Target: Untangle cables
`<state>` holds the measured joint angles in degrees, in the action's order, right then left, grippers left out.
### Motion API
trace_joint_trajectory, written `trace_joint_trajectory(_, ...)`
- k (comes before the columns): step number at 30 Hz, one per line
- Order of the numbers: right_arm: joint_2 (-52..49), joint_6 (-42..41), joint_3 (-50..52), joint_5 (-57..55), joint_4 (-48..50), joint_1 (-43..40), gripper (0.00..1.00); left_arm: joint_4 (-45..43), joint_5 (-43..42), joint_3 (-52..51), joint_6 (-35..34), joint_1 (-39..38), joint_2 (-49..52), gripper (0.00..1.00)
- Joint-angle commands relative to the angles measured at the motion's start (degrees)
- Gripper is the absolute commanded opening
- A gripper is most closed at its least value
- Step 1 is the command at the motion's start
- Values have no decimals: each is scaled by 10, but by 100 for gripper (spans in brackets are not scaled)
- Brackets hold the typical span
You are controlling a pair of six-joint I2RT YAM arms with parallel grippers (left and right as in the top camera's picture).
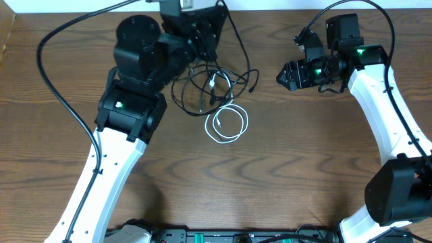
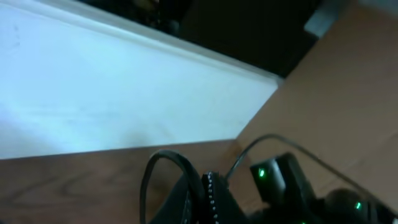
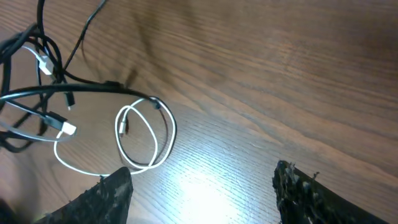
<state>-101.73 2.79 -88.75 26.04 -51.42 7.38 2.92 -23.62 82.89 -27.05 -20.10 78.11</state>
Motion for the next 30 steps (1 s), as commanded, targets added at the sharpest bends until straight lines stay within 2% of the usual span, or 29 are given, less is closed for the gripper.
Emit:
trace_joint_trajectory(1,9,5,0,14,0,2,70,-37,7,16,-78,19,-7,7)
trace_joint_trajectory(9,-1,5,0,52,10,6,71,-149,7,16,-201,49,-7,7)
trace_joint_trajectory(13,-9,4,0,70,23,22,71,-160,7,16,-243,50,-7,8)
trace_joint_trajectory(19,-27,-19,0,99,62,60,70,-226,7,16,-267,57,-14,8)
trace_joint_trajectory(26,-34,-21,0,214,145,101,69,-225,7,16,-267,58,-16,7)
trace_joint_trajectory(30,-34,-26,0,222,152,124,69,-224,7,16,-267,58,-16,7)
